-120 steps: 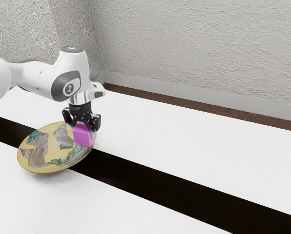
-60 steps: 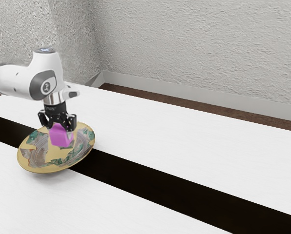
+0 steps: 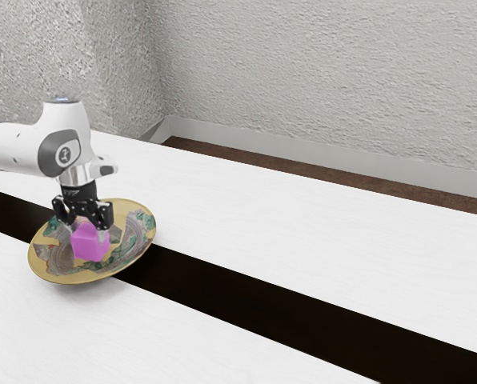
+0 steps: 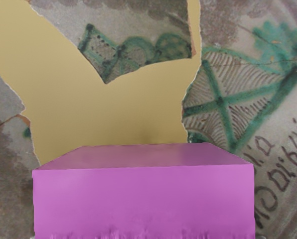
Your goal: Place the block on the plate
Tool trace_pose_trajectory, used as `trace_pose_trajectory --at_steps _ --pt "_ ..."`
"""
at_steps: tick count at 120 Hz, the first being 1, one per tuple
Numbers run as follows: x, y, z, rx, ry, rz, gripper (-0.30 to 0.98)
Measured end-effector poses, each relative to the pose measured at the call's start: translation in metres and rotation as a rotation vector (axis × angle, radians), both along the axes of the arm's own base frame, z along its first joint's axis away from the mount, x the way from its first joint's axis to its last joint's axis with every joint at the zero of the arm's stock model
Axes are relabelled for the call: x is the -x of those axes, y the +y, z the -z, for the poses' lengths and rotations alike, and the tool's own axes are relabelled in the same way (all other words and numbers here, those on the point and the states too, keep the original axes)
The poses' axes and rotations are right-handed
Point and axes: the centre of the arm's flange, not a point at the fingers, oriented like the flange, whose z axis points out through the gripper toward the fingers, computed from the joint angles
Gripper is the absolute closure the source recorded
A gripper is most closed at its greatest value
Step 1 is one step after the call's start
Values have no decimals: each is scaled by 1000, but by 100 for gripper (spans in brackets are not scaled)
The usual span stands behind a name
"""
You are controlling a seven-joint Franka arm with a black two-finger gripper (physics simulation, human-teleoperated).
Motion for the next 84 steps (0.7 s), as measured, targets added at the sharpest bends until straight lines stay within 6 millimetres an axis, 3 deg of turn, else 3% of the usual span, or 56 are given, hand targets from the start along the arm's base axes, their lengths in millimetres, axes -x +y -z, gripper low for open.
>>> trace_pose_trajectory --at_steps 32,61,84 --pt "-1 -1 -11 -12 -13 28 5" --pt "-1 -14 -82 -63 -65 63 2" --pt "-9 -33 -124 -74 -82 105 1"
